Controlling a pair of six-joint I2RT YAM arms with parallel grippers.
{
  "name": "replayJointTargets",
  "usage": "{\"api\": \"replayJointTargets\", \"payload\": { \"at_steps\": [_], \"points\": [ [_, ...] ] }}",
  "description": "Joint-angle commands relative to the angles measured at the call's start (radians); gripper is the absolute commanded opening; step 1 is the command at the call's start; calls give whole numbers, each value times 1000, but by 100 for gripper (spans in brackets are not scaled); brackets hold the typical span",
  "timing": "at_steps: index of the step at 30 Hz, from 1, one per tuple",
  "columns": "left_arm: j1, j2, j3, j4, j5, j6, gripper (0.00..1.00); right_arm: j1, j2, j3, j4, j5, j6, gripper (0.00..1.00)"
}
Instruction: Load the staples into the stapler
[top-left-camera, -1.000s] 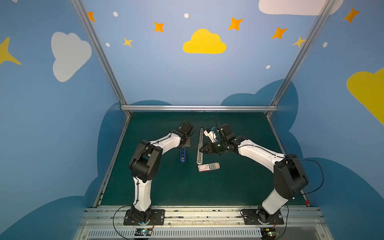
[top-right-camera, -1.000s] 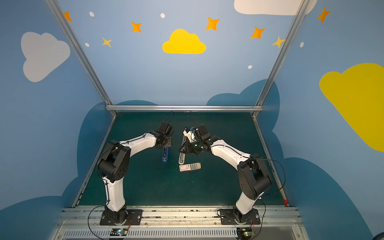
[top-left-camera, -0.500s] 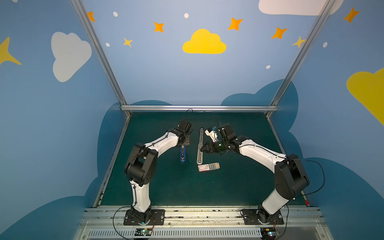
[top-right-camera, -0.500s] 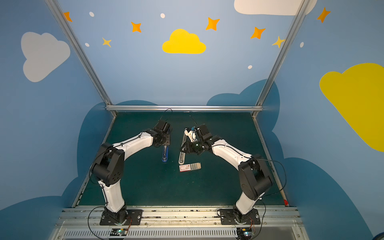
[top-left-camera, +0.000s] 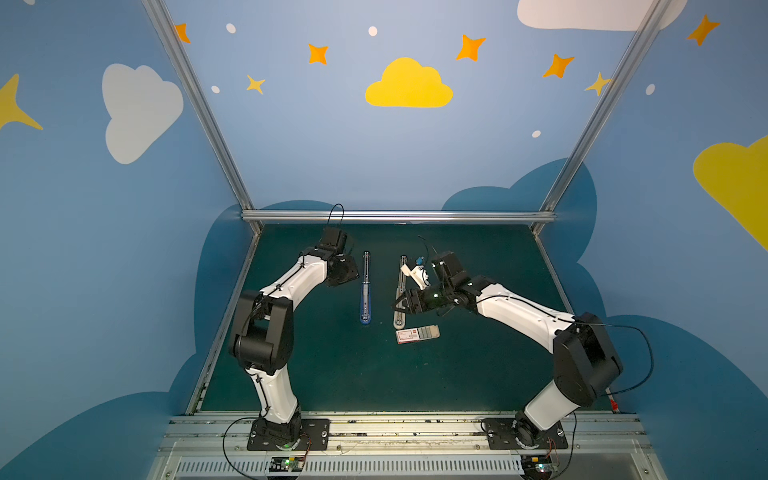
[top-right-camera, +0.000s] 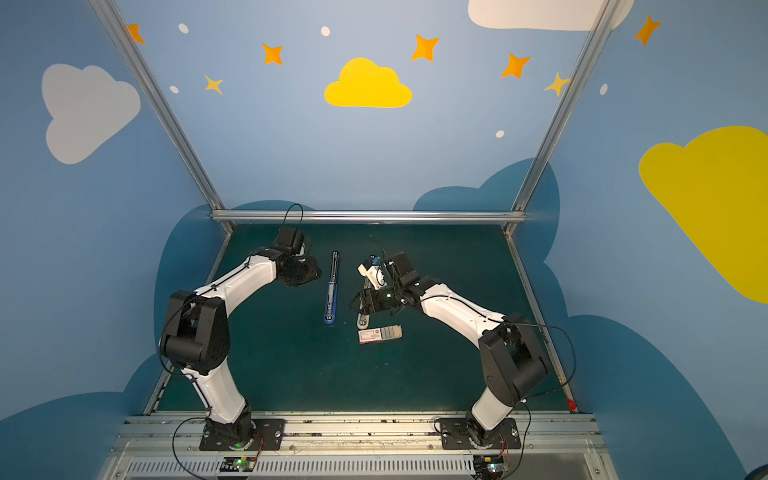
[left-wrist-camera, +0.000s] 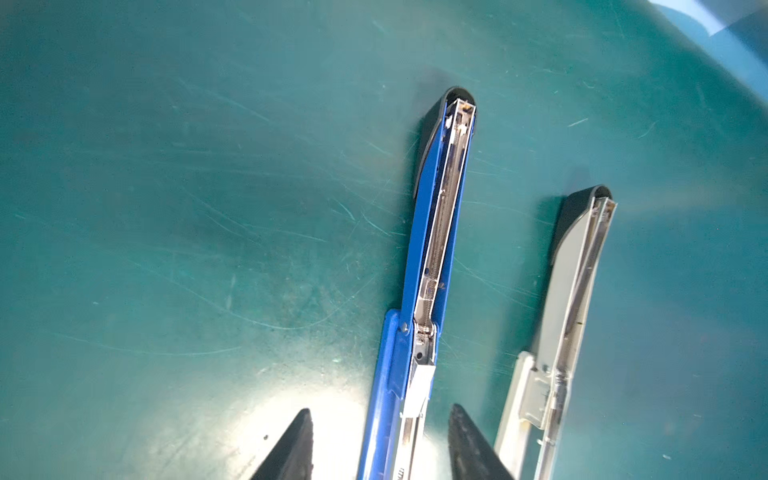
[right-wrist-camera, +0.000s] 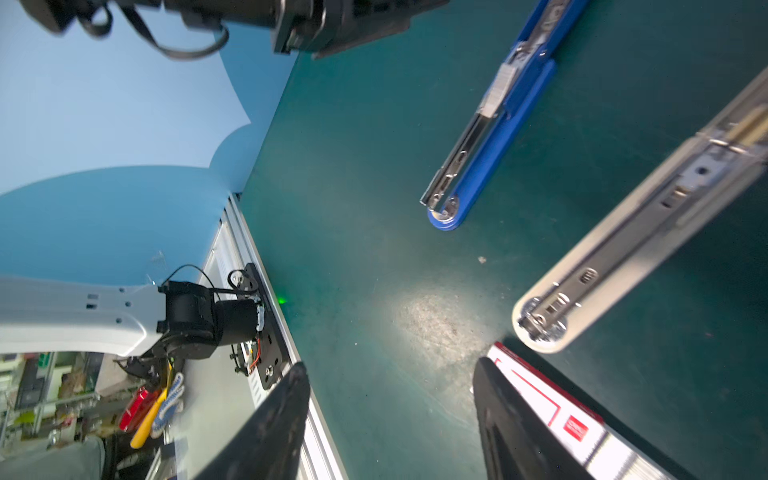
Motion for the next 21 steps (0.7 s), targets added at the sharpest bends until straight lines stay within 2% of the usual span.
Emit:
{"api": "replayJointTargets", "payload": {
  "at_steps": [1,9,21],
  "points": [
    [21,51,54,-52,100,-24,56,19,28,54,-17,7,-27,63],
    [32,176,144,-93,165,-21,58,53,41,71,-35,52,-41,64],
    [20,257,192,-111,159,-17,58,58,29,50,-34,66,-35,63]
  ]
}}
